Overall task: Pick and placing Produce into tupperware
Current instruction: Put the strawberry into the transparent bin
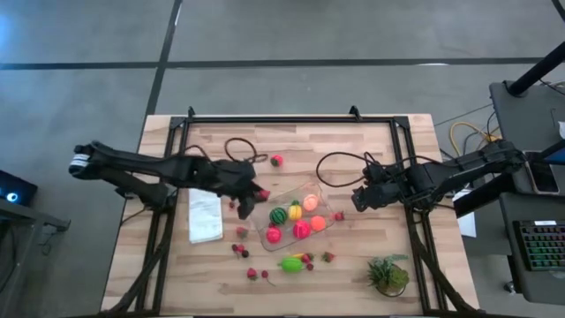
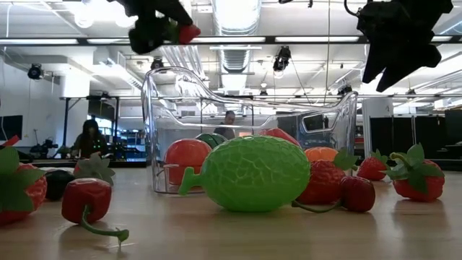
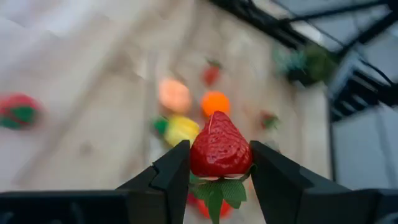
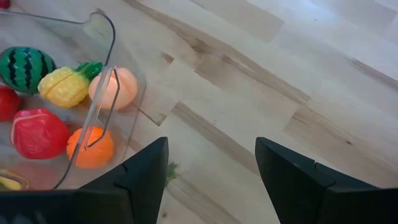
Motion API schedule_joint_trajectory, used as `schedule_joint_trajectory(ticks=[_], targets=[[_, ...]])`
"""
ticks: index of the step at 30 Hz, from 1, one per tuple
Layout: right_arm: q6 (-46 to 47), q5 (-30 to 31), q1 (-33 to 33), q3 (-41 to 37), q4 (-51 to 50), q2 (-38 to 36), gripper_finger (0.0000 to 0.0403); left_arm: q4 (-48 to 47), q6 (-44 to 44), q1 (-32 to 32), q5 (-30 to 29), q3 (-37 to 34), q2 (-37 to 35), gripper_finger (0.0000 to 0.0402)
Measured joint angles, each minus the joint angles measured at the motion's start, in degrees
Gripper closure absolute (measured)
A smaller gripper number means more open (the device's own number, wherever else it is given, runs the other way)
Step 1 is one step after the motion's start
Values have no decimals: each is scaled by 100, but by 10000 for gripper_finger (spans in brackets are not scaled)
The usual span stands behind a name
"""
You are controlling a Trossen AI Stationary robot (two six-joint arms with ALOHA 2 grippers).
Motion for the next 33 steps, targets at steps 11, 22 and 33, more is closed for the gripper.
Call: schedule_joint_trajectory(ticks=[11,22,33], targets=[[39,-156,0,4,94,2,170,929,-838,289,2138,-58,1059,257],[-267,-682,24,4,61,2,170,915,-887,477,2130,-137,994,118],[-2391,-1504,24,-366,237,360,170,853,-834,488,2127,-126,940,107]])
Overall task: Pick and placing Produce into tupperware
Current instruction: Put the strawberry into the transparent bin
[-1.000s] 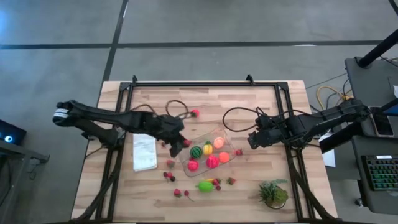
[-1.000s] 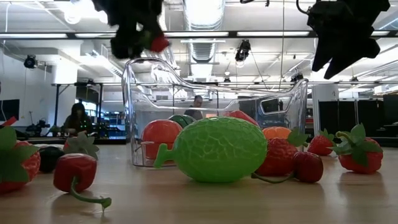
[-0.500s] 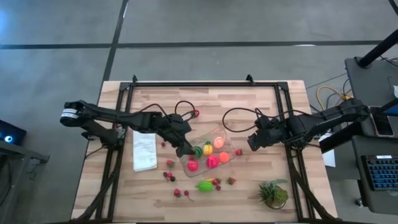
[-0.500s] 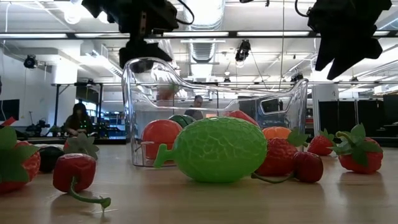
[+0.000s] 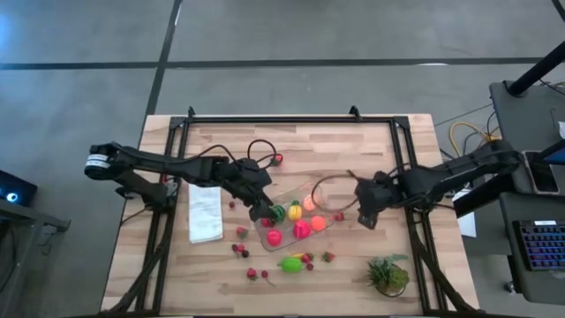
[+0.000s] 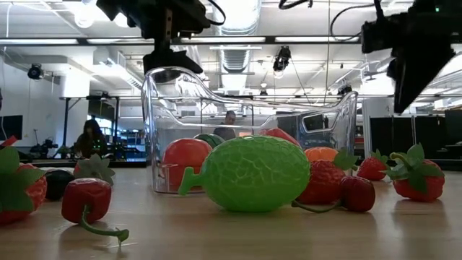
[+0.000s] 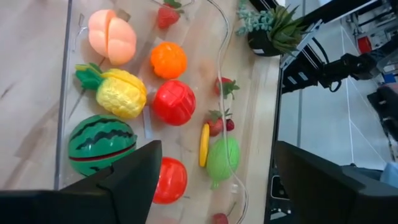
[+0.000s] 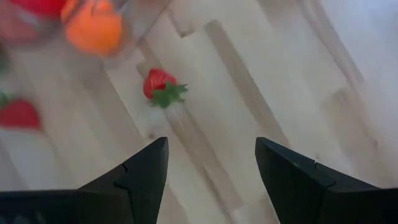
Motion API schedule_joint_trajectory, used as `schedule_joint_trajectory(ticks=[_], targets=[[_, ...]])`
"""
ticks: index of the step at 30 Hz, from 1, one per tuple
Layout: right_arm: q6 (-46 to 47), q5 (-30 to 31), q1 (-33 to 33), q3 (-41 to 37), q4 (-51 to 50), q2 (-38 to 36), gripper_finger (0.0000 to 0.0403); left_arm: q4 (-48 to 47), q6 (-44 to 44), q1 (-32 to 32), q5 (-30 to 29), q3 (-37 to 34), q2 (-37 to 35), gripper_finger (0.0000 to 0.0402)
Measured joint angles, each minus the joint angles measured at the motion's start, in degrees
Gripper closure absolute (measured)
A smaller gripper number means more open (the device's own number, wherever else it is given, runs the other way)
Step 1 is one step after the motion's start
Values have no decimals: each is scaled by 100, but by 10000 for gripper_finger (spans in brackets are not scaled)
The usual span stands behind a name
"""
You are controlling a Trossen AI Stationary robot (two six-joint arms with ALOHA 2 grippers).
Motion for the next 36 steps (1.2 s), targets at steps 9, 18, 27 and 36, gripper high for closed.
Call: schedule_joint_trajectory(ticks=[9,18,27,36], targets=[[-909,132,20,-82,731,1091,170,-103,107,28,0,-7,-2,107],[-1701,633,216,-75,1392,1638,170,-355,161,52,1,-11,-56,107],[-2517,927,411,-82,1902,1823,170,-461,313,198,1,-20,-138,107],[-2821,627,413,-230,2034,1823,170,-331,262,299,1,-232,-211,107]])
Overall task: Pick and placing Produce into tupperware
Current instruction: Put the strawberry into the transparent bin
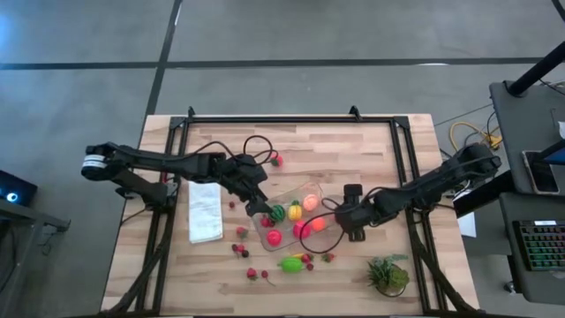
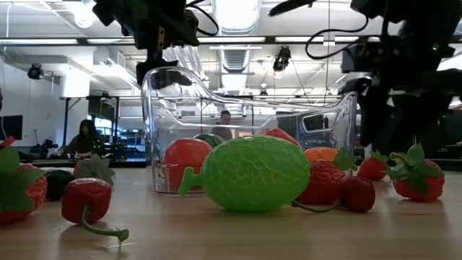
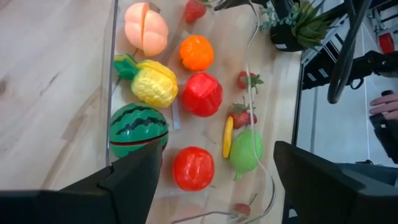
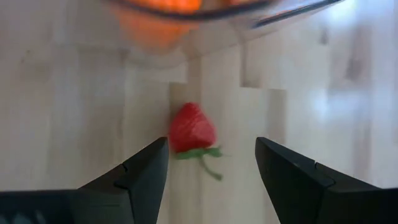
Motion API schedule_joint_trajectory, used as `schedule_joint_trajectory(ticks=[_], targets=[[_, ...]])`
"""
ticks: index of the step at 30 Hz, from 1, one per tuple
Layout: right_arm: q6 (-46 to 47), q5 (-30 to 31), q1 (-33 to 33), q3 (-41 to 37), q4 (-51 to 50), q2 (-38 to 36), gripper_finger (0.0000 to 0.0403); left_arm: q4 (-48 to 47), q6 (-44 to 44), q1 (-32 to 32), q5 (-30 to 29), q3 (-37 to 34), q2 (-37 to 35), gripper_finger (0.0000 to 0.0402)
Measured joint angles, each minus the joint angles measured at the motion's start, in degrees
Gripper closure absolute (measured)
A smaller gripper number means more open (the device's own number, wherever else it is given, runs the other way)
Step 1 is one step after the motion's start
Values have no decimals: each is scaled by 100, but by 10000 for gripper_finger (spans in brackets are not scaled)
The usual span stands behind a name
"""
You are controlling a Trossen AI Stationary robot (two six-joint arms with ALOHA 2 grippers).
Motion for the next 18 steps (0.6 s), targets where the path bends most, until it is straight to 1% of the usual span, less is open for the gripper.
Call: schedule_joint_trajectory(ticks=[4,9,18], targets=[[2,-340,0,-246,339,6,170,258,-48,2,0,-162,-46,107],[269,-293,0,-302,559,7,170,278,-155,2,0,-202,-47,107],[304,-251,0,-623,1193,235,170,277,-117,28,1,-225,-49,107]])
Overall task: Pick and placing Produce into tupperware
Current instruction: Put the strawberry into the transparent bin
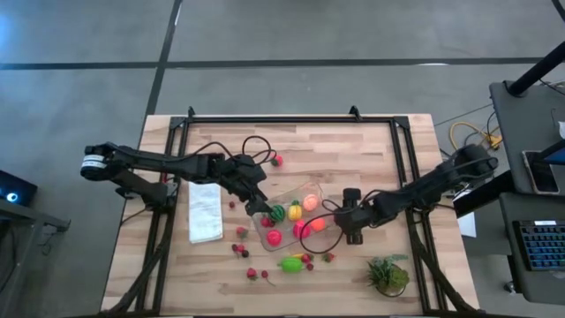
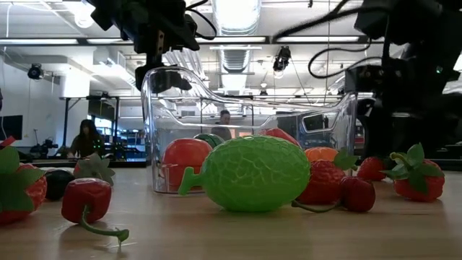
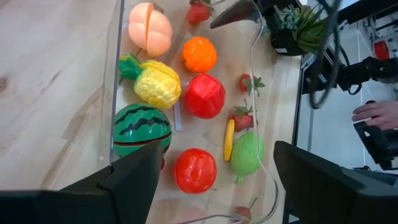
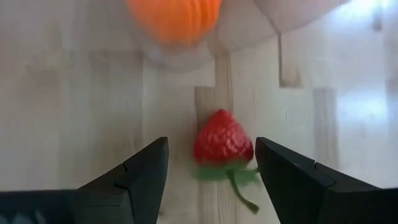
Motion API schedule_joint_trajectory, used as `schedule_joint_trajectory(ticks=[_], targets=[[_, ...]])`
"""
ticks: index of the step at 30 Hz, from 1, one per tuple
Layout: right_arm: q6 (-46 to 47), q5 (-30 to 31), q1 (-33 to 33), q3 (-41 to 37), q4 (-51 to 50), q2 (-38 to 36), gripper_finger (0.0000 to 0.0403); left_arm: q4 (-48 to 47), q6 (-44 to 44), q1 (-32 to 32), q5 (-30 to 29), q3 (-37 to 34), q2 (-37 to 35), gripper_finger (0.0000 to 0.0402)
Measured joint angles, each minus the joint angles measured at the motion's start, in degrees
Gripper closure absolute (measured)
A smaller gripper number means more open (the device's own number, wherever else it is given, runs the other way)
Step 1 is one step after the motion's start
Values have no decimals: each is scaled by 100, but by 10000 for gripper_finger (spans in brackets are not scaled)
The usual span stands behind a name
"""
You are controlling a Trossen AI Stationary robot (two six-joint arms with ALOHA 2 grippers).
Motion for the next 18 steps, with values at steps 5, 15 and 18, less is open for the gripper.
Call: schedule_joint_trajectory(ticks=[5,15,18], targets=[[11,6,0,33,48,196,170,3,4,0,20,-1,0,107],[345,251,0,119,88,223,205,5,-1,0,34,-9,0,107],[348,252,0,114,91,257,229,6,-3,0,36,-9,0,107]])
